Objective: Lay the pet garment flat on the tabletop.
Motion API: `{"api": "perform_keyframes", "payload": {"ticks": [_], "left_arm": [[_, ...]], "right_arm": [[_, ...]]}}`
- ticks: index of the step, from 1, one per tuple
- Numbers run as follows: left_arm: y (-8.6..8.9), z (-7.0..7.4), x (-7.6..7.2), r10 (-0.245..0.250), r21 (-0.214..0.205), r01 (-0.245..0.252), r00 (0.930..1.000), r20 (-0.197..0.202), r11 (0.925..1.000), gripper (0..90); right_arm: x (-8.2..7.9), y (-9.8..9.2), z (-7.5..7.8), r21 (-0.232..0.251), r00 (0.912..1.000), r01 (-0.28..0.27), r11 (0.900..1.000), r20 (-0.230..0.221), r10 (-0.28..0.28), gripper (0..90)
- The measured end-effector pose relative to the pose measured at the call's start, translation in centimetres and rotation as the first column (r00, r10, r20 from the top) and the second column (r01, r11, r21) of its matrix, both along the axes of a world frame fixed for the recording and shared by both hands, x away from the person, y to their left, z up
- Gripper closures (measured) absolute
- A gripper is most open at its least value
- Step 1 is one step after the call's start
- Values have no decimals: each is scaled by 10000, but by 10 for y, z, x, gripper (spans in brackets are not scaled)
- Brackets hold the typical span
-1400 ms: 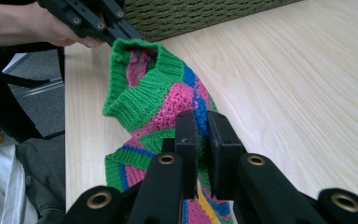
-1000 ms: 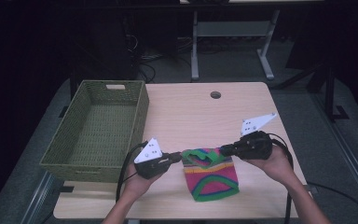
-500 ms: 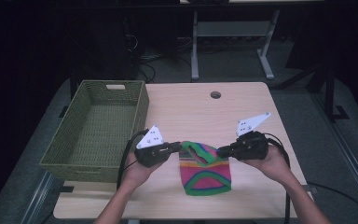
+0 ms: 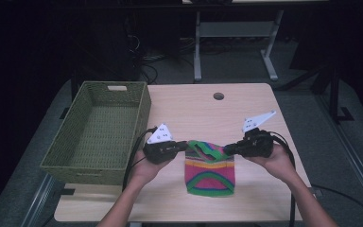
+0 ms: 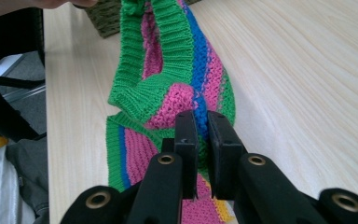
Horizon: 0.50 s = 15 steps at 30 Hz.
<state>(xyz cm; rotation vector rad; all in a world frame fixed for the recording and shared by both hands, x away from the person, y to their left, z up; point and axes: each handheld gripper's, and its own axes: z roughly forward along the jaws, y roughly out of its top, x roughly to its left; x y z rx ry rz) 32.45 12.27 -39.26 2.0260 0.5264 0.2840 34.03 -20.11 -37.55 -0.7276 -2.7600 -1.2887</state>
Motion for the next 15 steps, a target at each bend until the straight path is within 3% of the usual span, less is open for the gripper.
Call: {"api": "perform_keyframes", "payload": {"ticks": [15], "left_arm": [[1, -5, 9, 246, 32, -244, 9986, -478, 9997, 864]], "right_arm": [[11, 0, -4, -10, 9995, 287, 9996, -147, -287, 829]]}}
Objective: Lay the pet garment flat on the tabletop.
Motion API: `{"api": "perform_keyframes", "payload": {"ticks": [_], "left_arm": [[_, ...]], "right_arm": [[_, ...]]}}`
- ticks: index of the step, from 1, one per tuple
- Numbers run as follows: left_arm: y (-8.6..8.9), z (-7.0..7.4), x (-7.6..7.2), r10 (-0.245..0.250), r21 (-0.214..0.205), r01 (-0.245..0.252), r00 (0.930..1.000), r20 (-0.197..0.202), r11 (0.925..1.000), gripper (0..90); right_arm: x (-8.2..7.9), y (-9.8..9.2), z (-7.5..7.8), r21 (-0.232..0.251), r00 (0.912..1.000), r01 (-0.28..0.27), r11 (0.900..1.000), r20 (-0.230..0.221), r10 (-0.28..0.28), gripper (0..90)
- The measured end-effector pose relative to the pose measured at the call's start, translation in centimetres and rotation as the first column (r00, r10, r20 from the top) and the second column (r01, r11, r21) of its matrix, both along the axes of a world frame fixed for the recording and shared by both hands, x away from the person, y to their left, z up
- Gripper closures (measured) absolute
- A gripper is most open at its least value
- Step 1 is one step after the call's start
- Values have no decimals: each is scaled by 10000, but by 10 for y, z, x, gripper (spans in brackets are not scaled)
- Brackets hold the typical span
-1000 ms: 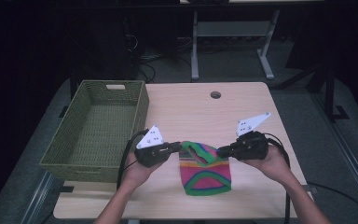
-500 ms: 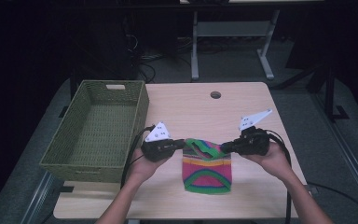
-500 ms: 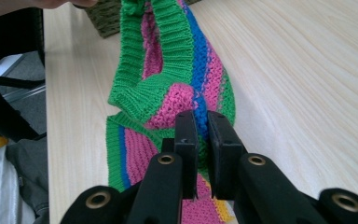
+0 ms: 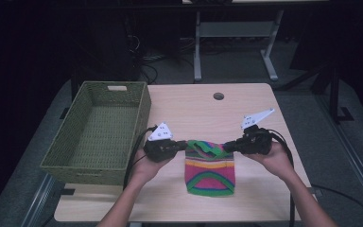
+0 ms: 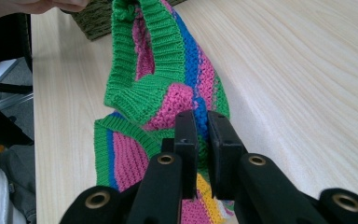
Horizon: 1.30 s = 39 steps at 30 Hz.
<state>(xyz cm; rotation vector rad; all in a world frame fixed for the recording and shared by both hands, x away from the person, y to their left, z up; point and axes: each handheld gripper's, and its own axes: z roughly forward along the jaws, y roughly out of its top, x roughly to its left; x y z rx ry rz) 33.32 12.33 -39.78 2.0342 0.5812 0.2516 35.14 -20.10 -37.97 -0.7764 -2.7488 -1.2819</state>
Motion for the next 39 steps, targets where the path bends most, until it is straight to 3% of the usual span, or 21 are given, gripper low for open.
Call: {"api": "perform_keyframes", "payload": {"ticks": [5, 8, 9, 12, 14, 16, 25, 39], "left_arm": [[-3, -2, 7, 290, -17, -290, 9995, -157, 9996, 864], [-7, -2, 16, 735, -107, -736, 9972, -156, 9972, 856], [-9, -2, 21, 927, -146, -931, 9955, -211, 9956, 842], [-13, -4, 34, 1577, -241, -1585, 9869, -337, 9871, 727], [-14, -4, 39, 1806, -153, -1811, 9831, -295, 9833, 641], [-15, -5, 43, 1874, -30, -1877, 9814, -407, 9822, 625], [-11, -8, 41, 1934, 131, -1930, 9794, -572, 9811, 585], [-12, -16, 37, 1726, 101, -1724, 9805, -944, 9850, 518]], "right_arm": [[8, 1, -2, -80, 10000, 72, 9999, -67, -73, 827], [19, 0, -3, -1, 9988, 491, 9988, -41, -491, 803], [26, 0, -3, -29, 9965, 842, 9964, 1, -842, 755], [51, 0, -4, -232, 9773, 2117, 9771, 5, -2117, 612], [61, -2, -6, -152, 9689, 2464, 9690, -207, -2467, 608], [64, -3, -8, -181, 9625, 2706, 9625, -149, -2708, 592], [57, -7, -23, -370, 9721, 2258, 9735, -566, -2276, 558], [53, -19, -34, -158, 9669, 2335, 9722, -1024, -2339, 544]]}}
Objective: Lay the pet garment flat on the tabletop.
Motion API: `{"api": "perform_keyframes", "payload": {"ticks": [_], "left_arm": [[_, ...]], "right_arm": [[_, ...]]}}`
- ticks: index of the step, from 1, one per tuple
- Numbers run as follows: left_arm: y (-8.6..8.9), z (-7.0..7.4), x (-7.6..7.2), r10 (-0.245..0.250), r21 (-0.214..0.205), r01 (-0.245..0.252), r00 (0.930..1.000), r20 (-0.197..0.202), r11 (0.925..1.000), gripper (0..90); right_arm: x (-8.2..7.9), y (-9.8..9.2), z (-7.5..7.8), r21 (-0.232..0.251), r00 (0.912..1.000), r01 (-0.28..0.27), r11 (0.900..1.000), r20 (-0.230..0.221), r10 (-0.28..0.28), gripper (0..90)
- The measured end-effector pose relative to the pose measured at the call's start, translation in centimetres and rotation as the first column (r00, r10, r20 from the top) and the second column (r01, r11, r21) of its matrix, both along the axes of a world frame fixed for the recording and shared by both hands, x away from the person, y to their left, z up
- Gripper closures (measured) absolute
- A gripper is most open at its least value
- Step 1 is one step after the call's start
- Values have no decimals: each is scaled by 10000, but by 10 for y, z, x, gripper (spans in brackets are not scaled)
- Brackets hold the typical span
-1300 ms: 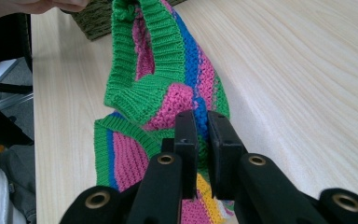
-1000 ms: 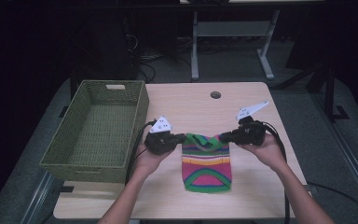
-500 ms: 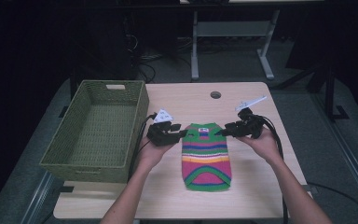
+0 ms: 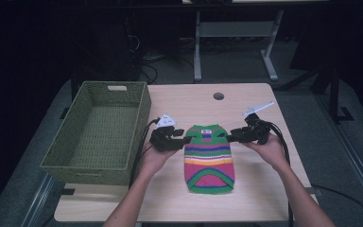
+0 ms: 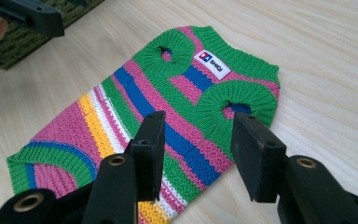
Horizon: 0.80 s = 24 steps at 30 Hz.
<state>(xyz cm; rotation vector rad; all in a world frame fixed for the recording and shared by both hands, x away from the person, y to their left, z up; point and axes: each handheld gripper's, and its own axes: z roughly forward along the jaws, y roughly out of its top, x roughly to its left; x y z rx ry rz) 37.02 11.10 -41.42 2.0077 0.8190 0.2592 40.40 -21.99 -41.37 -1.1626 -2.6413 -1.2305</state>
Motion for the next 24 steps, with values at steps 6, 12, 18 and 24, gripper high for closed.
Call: {"api": "perform_keyframes", "payload": {"ticks": [6, 12, 18, 24], "left_arm": [[4, -1, -3, -42, -509, 36, 9999, -118, 9987, 487], [9, -1, -6, -200, -641, 183, 9994, -265, 9978, 466], [13, 1, -9, -353, -944, 318, 9987, -362, 9950, 447], [15, -1, -14, -377, -1157, 328, 9985, -403, 9927, 431]], "right_arm": [[-3, -5, -1, 272, 9999, -65, 9996, -90, 67, 522], [-7, -15, -4, 678, 9998, -72, 9977, -159, 83, 512], [-11, -23, -6, 961, 9994, -198, 9952, -267, 225, 488], [-15, -27, -6, 1162, 9994, -233, 9929, -239, 262, 464]]}}
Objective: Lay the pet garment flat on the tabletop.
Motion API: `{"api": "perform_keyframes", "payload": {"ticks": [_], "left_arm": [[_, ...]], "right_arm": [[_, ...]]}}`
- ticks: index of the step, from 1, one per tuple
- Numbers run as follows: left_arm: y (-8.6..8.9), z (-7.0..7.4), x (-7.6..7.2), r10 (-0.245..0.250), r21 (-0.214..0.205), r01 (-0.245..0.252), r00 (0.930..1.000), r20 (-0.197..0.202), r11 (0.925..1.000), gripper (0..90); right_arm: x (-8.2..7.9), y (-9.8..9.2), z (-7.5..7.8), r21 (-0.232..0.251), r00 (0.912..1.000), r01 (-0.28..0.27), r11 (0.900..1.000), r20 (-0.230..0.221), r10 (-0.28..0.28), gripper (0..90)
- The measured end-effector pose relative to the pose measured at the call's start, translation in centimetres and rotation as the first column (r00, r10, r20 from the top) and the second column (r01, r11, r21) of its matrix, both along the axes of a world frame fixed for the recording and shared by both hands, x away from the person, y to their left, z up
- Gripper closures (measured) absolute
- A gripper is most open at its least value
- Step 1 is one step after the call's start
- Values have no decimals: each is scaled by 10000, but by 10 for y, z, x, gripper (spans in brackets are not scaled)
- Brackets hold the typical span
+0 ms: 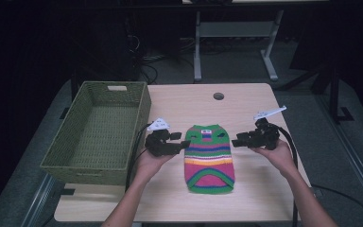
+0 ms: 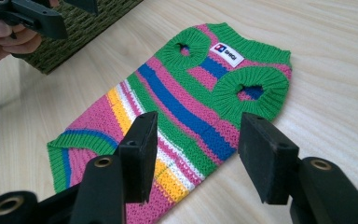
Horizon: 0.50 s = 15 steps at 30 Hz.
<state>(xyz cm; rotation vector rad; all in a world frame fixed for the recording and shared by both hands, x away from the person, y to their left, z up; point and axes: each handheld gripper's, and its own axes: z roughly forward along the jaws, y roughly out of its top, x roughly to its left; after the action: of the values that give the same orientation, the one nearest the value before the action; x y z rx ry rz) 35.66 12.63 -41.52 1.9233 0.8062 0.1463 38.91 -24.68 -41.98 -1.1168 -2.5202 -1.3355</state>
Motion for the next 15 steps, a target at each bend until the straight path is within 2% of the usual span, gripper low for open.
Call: {"api": "perform_keyframes", "payload": {"ticks": [6, 9, 15], "left_arm": [[0, -3, -4, -194, -88, 192, 9997, -159, 9998, 403], [0, -4, -7, -278, -132, 276, 9995, -148, 9995, 395], [4, -7, -11, -251, -289, 242, 9992, -305, 9993, 381]], "right_arm": [[-3, -5, -2, 114, 9999, -147, 9998, 25, 147, 448], [-5, -8, -4, 195, 9998, -143, 9997, -129, 145, 437], [-8, -14, -6, 212, 9998, -95, 9997, -166, 98, 426]]}}
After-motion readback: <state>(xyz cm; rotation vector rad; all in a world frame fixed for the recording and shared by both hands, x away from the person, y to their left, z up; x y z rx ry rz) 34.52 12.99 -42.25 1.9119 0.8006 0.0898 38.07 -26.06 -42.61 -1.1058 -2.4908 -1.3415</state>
